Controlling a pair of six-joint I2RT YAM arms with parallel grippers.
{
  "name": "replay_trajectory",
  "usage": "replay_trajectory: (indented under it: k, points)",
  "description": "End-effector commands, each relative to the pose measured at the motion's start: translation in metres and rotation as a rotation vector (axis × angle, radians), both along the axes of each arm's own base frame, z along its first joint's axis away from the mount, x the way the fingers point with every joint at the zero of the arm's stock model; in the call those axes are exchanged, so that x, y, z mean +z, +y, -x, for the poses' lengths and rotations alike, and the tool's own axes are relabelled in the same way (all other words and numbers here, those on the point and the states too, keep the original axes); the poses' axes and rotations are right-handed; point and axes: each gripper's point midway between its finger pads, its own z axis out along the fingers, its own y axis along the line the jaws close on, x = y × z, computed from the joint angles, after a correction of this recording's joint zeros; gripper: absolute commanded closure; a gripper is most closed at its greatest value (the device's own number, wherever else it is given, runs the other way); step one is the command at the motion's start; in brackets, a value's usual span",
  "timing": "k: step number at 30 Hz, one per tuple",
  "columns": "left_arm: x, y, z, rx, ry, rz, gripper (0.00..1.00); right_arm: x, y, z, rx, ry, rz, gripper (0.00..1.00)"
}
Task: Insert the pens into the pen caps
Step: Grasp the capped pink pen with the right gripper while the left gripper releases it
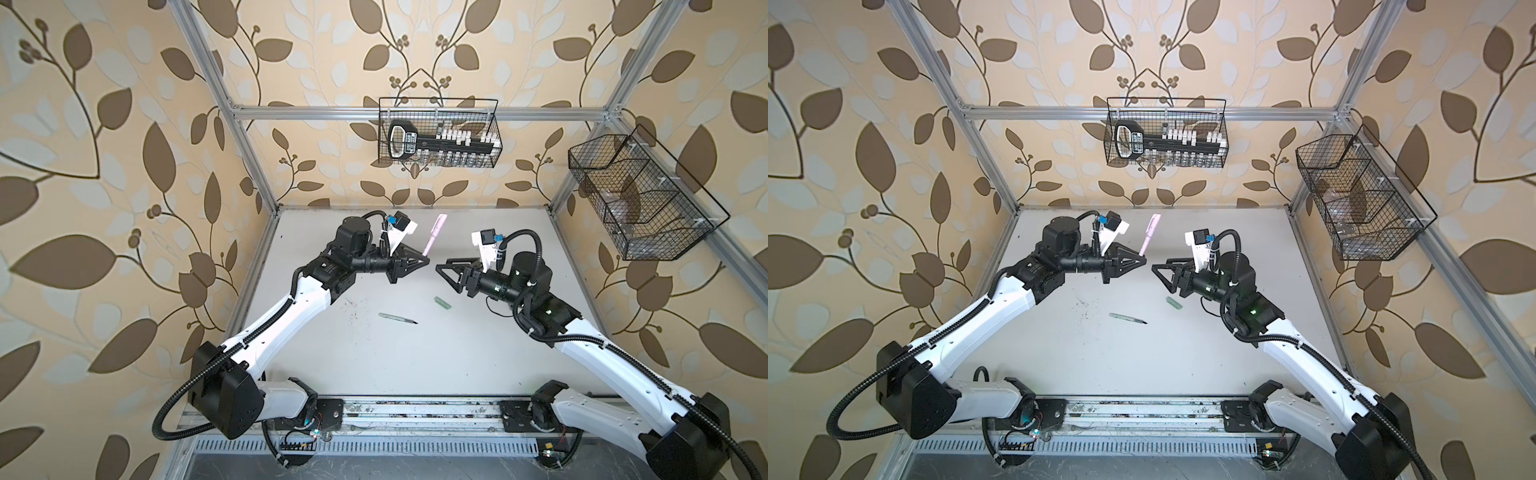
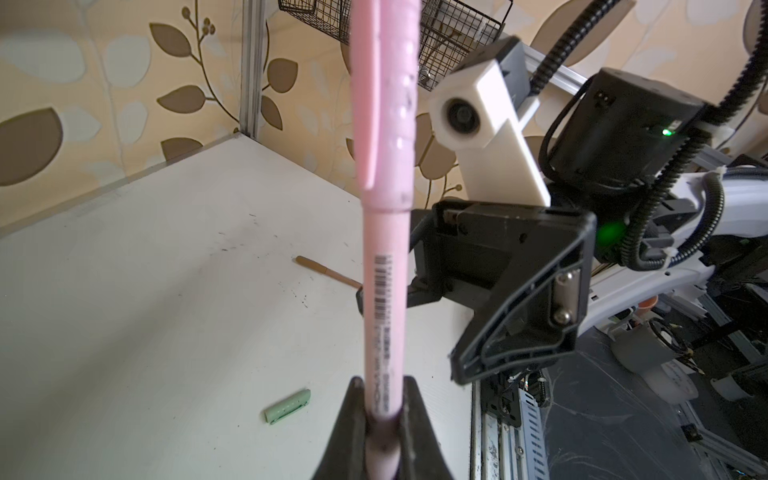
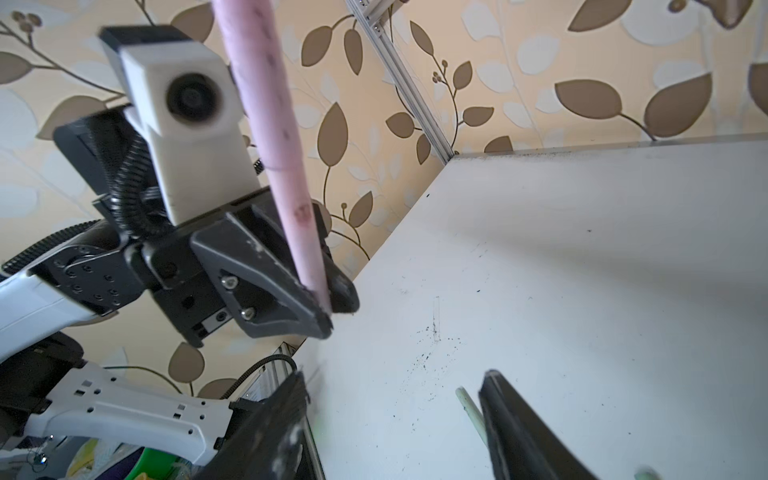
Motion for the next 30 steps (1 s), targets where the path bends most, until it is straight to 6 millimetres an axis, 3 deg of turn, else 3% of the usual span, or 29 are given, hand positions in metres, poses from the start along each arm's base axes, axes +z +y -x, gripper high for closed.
replay_trajectory:
  k: [1,8,13,17,23,27,30]
  points:
    - [-0.001,-0.001,0.009,-0.008,0.023,0.032,1.0,0.006,-0.002,0.004,0.025,-0.035,0.005,0.31]
    - [-0.009,-0.007,0.024,-0.012,0.04,0.034,1.0,0.018,0.006,-0.002,0.029,-0.082,-0.056,0.32]
    - [-0.008,-0.013,0.032,-0.019,0.039,0.032,1.0,0.016,0.012,-0.007,0.048,-0.069,-0.091,0.34]
    - [-0.012,-0.017,0.036,-0.025,0.04,0.022,1.0,0.011,0.015,-0.008,0.051,-0.072,-0.087,0.36]
    - [-0.018,-0.021,0.037,-0.026,0.048,-0.001,1.0,0.02,0.015,-0.01,0.044,-0.095,-0.123,0.42]
    - [-0.02,-0.023,0.035,-0.022,0.055,-0.009,1.0,0.022,0.02,-0.011,0.067,-0.085,-0.128,0.62]
    - [-0.019,-0.025,0.035,-0.026,0.052,-0.013,1.0,0.021,0.024,-0.012,0.086,-0.067,-0.124,0.68]
